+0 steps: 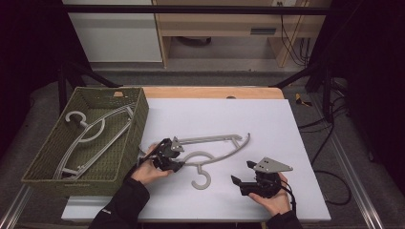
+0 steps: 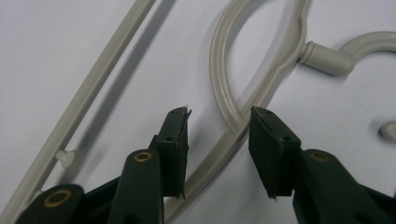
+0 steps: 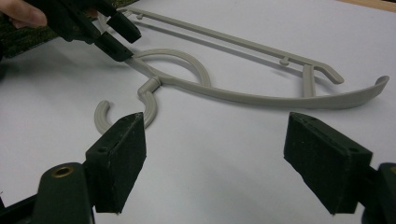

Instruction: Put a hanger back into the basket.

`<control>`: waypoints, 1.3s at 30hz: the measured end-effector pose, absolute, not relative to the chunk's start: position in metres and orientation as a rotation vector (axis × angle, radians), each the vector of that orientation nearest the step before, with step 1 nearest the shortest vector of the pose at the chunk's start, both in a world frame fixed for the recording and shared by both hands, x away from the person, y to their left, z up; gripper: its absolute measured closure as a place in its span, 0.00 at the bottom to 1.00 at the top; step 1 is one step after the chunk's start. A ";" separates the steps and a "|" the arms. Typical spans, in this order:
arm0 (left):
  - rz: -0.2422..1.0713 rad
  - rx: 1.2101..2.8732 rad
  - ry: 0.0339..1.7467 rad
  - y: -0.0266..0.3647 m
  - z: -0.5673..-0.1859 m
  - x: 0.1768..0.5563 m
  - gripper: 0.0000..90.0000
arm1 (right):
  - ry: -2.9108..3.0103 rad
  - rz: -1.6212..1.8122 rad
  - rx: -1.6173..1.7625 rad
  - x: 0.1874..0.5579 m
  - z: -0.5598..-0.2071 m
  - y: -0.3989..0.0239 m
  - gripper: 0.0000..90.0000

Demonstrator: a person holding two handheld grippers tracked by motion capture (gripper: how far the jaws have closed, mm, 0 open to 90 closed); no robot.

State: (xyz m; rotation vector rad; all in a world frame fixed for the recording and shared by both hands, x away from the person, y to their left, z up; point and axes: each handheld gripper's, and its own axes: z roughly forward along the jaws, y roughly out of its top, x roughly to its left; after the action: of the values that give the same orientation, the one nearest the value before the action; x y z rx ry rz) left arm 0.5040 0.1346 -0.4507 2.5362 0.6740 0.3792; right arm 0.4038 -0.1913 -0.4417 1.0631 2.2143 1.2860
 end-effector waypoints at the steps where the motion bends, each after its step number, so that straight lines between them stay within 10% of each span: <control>1: 0.356 2.529 0.688 0.135 -0.452 0.504 0.60 | 2.214 1.283 1.062 0.404 -0.442 -0.191 0.24; 19: 0.197 2.647 0.557 0.114 -0.448 0.481 0.90 | 2.217 1.285 1.055 0.404 -0.442 -0.191 0.24; 32: 0.202 2.767 0.540 0.117 -0.447 0.478 0.79 | 2.221 1.286 1.052 0.404 -0.441 -0.191 0.24; 39: 0.194 2.781 0.556 0.112 -0.447 0.477 0.90 | 2.220 1.287 1.053 0.403 -0.441 -0.191 0.24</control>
State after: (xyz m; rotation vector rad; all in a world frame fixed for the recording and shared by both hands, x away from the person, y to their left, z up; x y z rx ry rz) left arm 0.4765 0.1120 -0.4466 2.7812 0.5565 0.1938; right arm 0.4035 -0.1913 -0.4405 1.0533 2.2202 1.2866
